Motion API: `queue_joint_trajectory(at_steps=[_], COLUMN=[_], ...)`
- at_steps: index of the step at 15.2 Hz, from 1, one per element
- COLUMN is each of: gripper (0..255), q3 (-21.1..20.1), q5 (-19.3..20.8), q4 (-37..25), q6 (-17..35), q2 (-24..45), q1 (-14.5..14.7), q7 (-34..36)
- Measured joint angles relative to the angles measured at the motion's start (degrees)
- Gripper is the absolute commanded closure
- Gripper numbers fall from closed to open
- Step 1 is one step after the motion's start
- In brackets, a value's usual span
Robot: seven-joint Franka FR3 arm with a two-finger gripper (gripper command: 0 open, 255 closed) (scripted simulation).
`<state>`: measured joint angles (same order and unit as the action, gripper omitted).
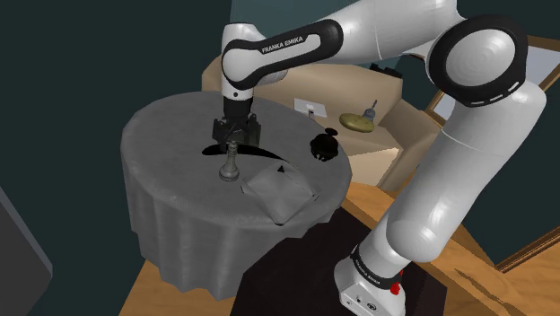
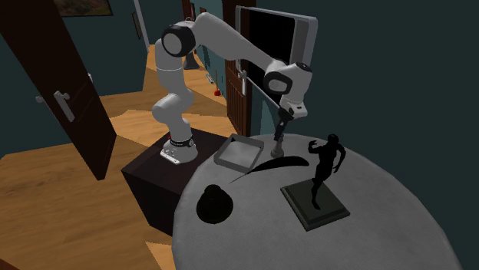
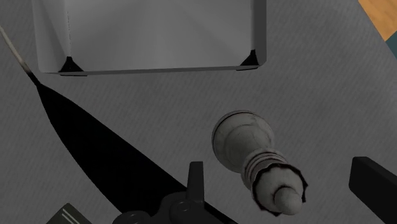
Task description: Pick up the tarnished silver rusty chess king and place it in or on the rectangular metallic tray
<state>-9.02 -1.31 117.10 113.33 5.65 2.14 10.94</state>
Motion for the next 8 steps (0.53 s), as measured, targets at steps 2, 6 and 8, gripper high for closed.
queue_joint_trajectory(at_steps=[2,6,8], gripper=[0,0,255], q3=[0.0,0.0,0.0], q5=[0.0,0.0,0.0], q4=[0.3,0.4,0.4], q6=[0.4,0.6,0.6], q2=[0.1,0.2,0.2], q1=[0.0,0.0,0.0], q7=[0.0,0.0,0.0])
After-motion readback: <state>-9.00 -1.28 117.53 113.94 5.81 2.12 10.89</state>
